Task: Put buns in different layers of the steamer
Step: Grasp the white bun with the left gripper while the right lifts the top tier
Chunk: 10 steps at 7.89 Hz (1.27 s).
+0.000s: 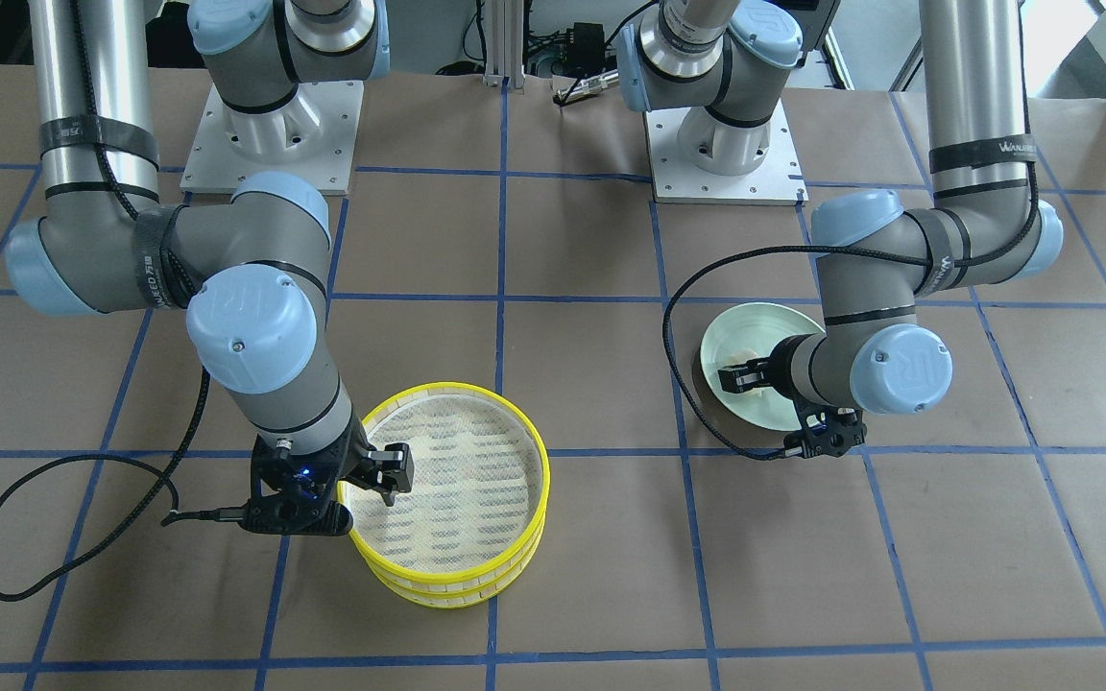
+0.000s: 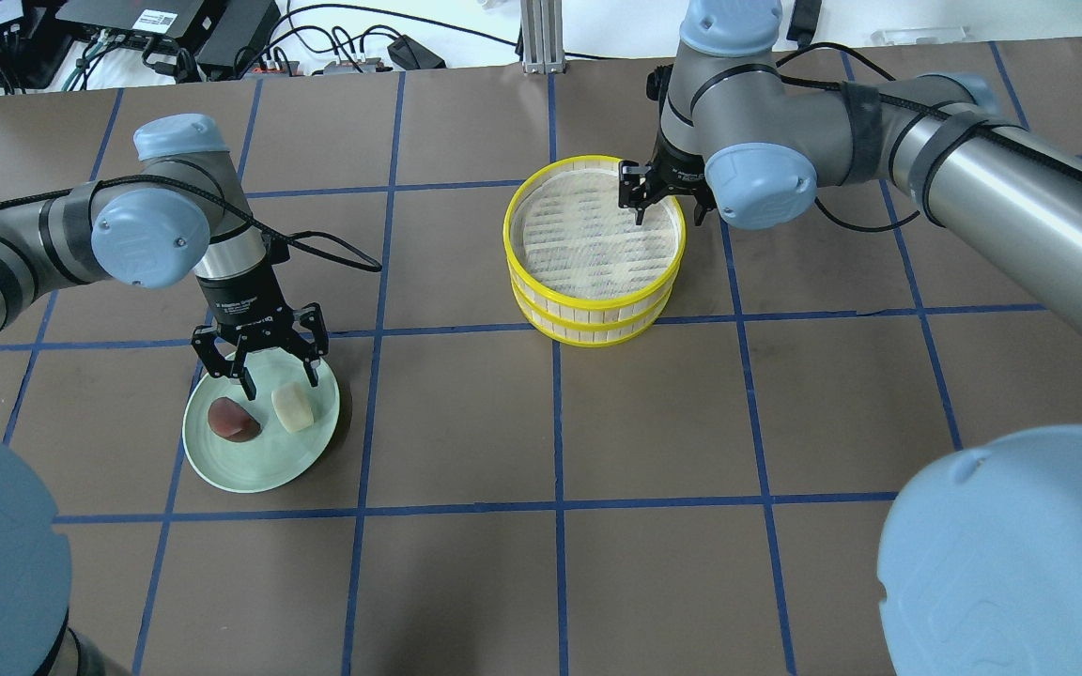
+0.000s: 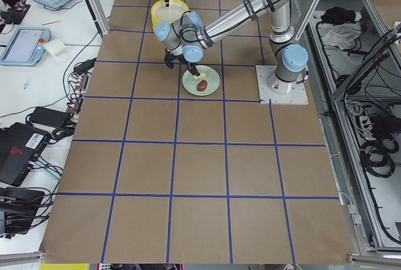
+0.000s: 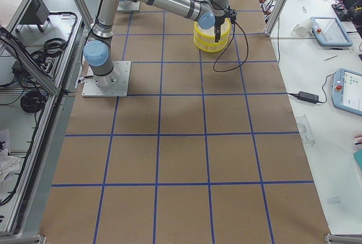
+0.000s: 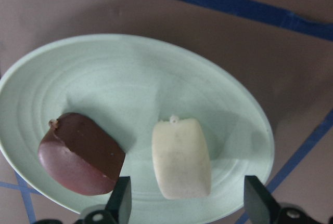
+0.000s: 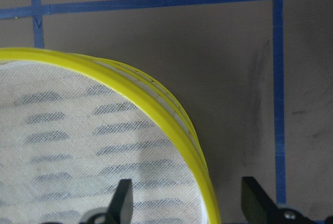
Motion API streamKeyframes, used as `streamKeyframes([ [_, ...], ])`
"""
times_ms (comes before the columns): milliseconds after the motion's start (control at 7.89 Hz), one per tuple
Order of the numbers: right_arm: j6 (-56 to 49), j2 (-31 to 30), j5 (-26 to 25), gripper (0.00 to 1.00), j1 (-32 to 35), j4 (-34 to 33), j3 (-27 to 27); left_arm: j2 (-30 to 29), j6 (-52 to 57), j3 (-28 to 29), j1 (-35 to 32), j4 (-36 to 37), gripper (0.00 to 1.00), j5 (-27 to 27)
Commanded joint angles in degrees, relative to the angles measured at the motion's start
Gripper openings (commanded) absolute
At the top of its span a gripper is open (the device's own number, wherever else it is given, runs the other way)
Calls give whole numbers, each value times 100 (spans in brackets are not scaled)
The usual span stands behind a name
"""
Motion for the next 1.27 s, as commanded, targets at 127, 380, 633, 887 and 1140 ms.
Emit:
streamKeyframes([
  [127, -84, 2, -3, 30, -71, 12, -8, -105, -46, -119, 1, 48, 79, 0],
  [380, -190, -24, 15, 2, -115, 30, 1, -114, -46, -173, 1, 118, 77, 0],
  [633, -173, -85, -2, 0, -133, 65, -34, -166, -46, -173, 1, 119, 64, 0],
  [887, -137, -391, -3, 0, -141, 423, -87, -176, -46, -164, 1, 189, 40, 9],
  [1140, -469, -866, 15, 0, -700, 1230, -183, -132, -64, -85, 1, 181, 0, 0],
])
